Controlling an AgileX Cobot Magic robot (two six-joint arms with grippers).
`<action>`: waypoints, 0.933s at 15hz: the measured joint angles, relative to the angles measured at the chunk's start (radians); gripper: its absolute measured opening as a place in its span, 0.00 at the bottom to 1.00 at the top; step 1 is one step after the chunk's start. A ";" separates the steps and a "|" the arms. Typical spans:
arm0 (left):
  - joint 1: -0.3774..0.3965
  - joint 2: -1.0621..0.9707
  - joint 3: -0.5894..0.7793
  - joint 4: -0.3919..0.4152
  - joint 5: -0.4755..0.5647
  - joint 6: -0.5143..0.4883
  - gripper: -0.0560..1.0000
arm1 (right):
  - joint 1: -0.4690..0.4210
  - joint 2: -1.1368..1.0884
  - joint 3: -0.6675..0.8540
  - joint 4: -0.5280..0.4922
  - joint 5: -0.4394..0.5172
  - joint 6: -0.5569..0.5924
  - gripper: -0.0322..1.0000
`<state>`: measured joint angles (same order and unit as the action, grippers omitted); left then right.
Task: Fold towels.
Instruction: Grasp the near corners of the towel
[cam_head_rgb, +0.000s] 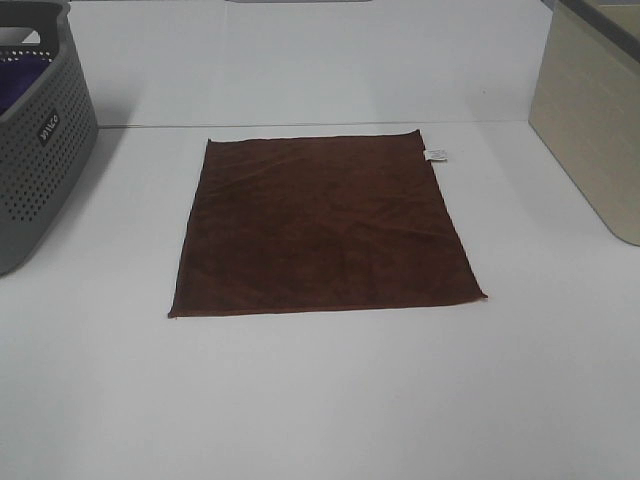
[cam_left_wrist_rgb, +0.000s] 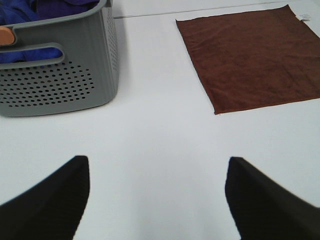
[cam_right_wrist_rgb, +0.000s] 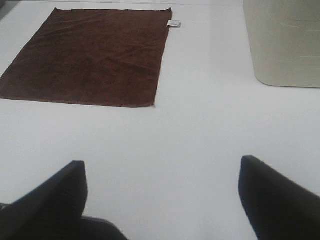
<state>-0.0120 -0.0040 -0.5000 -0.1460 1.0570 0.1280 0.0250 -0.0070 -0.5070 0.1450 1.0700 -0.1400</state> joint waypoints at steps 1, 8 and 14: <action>0.000 0.000 0.000 0.000 0.000 0.000 0.73 | 0.000 0.000 0.000 0.000 0.000 0.000 0.79; 0.000 0.000 0.000 0.000 0.000 0.000 0.73 | 0.000 0.000 0.000 0.000 0.000 0.000 0.79; 0.000 0.000 0.000 0.000 0.000 0.000 0.73 | 0.000 0.000 0.000 0.000 0.000 0.000 0.79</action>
<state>-0.0120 -0.0040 -0.5000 -0.1460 1.0570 0.1280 0.0250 -0.0070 -0.5070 0.1450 1.0700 -0.1400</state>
